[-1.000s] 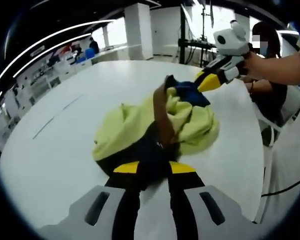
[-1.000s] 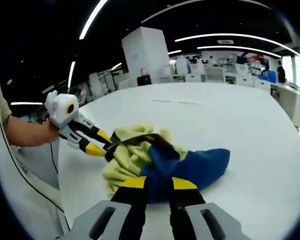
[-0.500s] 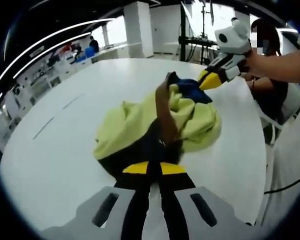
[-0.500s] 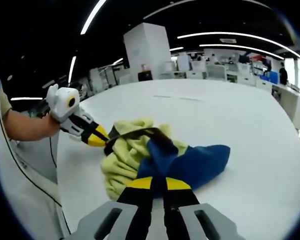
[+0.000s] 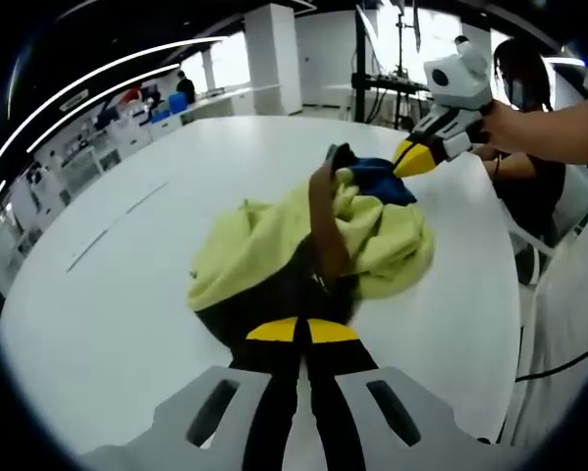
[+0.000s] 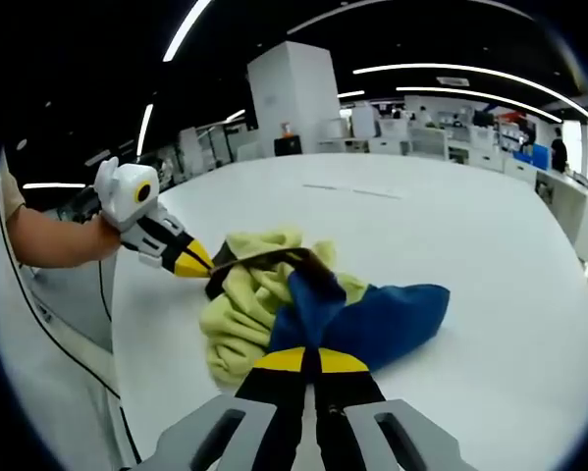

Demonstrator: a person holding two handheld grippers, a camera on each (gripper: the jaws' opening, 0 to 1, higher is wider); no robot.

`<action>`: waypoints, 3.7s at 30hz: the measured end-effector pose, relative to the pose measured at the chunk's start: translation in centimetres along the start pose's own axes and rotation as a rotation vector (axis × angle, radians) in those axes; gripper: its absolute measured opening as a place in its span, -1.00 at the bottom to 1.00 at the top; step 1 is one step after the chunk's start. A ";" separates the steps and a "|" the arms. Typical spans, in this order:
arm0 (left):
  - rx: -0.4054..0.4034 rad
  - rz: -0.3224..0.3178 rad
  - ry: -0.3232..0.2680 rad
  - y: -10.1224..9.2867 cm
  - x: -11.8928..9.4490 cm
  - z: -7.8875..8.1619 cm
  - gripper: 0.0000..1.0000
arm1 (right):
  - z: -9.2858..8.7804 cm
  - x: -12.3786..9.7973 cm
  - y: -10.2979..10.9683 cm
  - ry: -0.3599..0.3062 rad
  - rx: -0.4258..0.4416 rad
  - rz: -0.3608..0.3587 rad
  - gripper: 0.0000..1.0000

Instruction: Fold the garment on the visible template until the final outline fits inside the template.

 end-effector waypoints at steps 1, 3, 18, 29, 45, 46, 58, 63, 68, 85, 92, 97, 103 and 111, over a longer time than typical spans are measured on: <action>0.000 0.001 -0.002 0.0 -0.1 0.0 -1.00 | 0.0 -0.1 0.0 0.003 -0.005 0.000 -1.00; -0.002 0.004 -0.005 0.0 -0.2 0.0 -1.00 | -0.1 -0.1 0.0 0.008 -0.012 -0.002 -1.00; -0.009 0.046 -0.064 0.7 -2.4 1.8 -1.00 | 1.6 -1.1 0.0 0.001 -0.068 -0.010 -1.00; -0.014 0.073 -0.088 1.5 -3.5 2.5 -1.00 | 2.6 -1.3 -0.3 0.012 -0.105 -0.010 -1.00; 0.008 0.137 -0.149 4.0 -5.6 6.5 -1.00 | 7.1 -1.8 -1.6 -0.006 -0.189 -0.009 -1.00; 0.012 0.138 -0.149 4.2 -5.7 6.7 -1.00 | 7.4 -1.8 -1.7 -0.002 -0.199 -0.008 -1.00; 0.062 0.168 -0.172 6.4 -6.9 10.3 -1.00 | 11.3 -2.0 -2.6 -0.008 -0.282 -0.011 -1.00; 0.084 0.168 -0.183 7.0 -7.0 11.7 -1.00 | 12.8 -2.0 -3.1 -0.016 -0.303 -0.017 -1.00; 0.092 0.169 -0.193 7.8 -6.9 12.8 -1.00 | 13.9 -1.9 -3.6 -0.012 -0.319 -0.020 -1.00; 0.110 0.168 -0.198 10.6 -5.0 15.4 -1.00 | 16.5 -0.7 -5.9 -0.015 -0.329 -0.034 -1.00; 0.115 0.177 -0.199 12.1 -4.6 16.2 -1.00 | 17.6 0.2 -6.8 -0.031 -0.319 -0.035 -1.00; 0.112 0.181 -0.197 13.3 -3.9 16.4 -1.00 | 18.2 1.0 -7.5 -0.027 -0.331 -0.030 -1.00; 0.111 0.179 -0.187 14.4 -2.6 16.6 -1.00 | 18.6 1.9 -8.6 -0.019 -0.333 -0.033 -1.00; 0.093 0.176 -0.156 16.0 -0.6 15.8 -1.00 | 18.3 3.5 -10.4 -0.007 -0.327 -0.046 -1.00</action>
Point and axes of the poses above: the point that each gripper's makers call its tool centre point, and the gripper's own axes: x roughly forward along the fingers, y roughly to its left, z roughly out of its top, the point moved 3 cm from there along -x, roughly backward along the fingers, and after that the axes turned 7 degrees about -y, right-handed, at the moved point
